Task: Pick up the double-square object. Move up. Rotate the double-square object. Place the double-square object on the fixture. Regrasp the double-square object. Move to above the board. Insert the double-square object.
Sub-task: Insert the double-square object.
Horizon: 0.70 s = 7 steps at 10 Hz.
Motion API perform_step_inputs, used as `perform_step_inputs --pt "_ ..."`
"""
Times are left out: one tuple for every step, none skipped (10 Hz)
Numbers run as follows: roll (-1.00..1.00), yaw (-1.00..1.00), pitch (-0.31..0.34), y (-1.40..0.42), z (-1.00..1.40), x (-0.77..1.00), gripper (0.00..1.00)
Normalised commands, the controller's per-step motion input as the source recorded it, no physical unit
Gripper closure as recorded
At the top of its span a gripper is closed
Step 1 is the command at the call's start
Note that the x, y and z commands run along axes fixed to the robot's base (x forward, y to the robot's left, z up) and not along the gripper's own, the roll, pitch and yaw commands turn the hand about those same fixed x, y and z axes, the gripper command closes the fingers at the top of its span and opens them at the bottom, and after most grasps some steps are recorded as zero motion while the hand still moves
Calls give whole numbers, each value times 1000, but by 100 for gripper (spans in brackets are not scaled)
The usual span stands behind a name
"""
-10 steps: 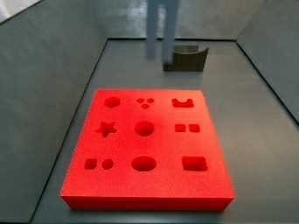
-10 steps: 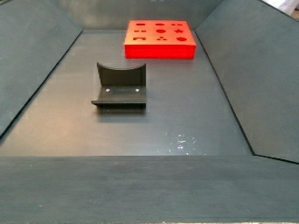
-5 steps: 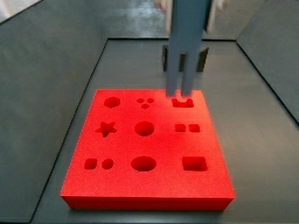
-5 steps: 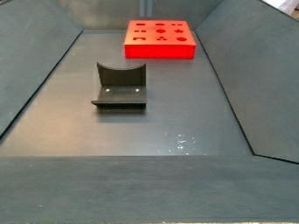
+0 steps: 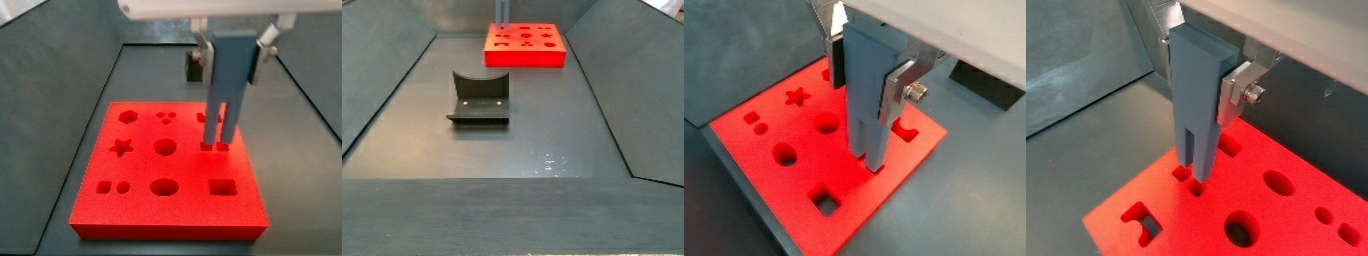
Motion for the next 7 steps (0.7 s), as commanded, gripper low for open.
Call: perform_step_inputs --pt "41 23 37 0 -69 243 100" --pt "24 97 34 60 -80 111 100" --pt "0 120 13 106 -69 0 100" --pt "-20 117 0 123 -43 0 100" --pt "-47 123 0 100 -26 0 100" --pt "-66 114 0 103 -49 -63 100" --pt "-60 97 0 46 -89 -49 100"
